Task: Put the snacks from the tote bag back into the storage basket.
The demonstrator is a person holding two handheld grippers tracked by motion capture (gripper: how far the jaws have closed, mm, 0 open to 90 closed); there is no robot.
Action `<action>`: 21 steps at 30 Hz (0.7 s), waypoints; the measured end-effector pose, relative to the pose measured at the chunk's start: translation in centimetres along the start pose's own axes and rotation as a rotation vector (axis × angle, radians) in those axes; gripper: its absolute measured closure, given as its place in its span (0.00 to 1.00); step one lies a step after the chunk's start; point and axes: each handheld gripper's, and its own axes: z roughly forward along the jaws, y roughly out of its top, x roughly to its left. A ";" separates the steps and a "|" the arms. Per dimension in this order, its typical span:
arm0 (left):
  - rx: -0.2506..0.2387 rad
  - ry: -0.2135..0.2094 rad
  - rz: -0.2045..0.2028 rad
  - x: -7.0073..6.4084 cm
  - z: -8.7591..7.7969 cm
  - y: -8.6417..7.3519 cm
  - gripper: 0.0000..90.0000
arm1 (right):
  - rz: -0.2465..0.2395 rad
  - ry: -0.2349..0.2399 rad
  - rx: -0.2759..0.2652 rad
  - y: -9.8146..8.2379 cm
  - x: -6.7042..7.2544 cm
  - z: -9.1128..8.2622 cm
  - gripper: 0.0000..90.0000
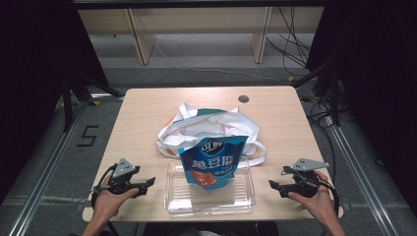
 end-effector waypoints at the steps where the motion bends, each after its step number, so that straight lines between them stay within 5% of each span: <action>1: 0.002 0.000 0.002 0.0 0.0 0.0 0.27 | -0.012 -0.008 -0.013 -0.1 0.0 0.0 0.22; 10: 0.000 -0.002 -0.005 -0.1 0.1 0.0 0.27 | -0.028 0.023 0.040 -1.4 0.6 0.1 0.19; 14: -0.004 -0.001 -0.003 0.0 0.1 0.0 0.27 | 0.007 -0.006 0.050 -1.9 1.2 -0.1 0.19; 17: 0.000 -0.001 -0.002 0.0 0.1 0.0 0.27 | -0.053 -0.004 0.044 -2.2 0.9 0.0 0.19; 21: 0.003 0.001 -0.001 0.0 0.0 0.0 0.27 | -0.026 -0.022 0.061 -2.2 1.2 -0.3 0.19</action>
